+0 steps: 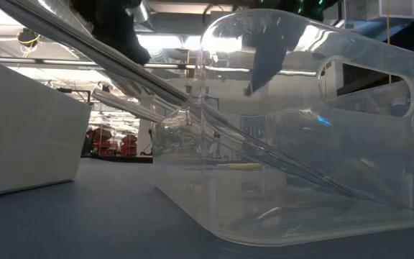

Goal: Sort silverware by color (type)
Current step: Put the yellow table knife into the black transparent bin

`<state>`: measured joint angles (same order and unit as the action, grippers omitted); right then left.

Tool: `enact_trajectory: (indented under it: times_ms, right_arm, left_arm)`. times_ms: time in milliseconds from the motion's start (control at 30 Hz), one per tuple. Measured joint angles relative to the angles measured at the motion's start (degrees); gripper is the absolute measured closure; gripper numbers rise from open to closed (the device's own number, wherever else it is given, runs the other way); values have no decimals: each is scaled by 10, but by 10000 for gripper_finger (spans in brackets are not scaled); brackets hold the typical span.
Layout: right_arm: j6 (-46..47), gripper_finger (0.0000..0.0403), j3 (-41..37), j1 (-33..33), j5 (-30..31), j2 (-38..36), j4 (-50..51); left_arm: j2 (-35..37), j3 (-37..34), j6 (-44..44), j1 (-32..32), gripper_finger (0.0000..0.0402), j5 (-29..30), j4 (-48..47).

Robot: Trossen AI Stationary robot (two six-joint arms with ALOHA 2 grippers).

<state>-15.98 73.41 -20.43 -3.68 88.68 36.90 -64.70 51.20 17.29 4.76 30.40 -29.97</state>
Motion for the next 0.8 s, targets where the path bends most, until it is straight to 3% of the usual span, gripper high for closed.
enact_trajectory:
  times_ms: [367, 800]
  right_arm:
    - [-58, 272, 0, -53, -65, 99, -43]
    - [-98, 272, 0, -67, -64, 189, -75]
  left_arm:
    - [-3, -123, 1, 0, 276, -58, 189]
    - [-3, -131, 1, 0, 276, -61, 205]
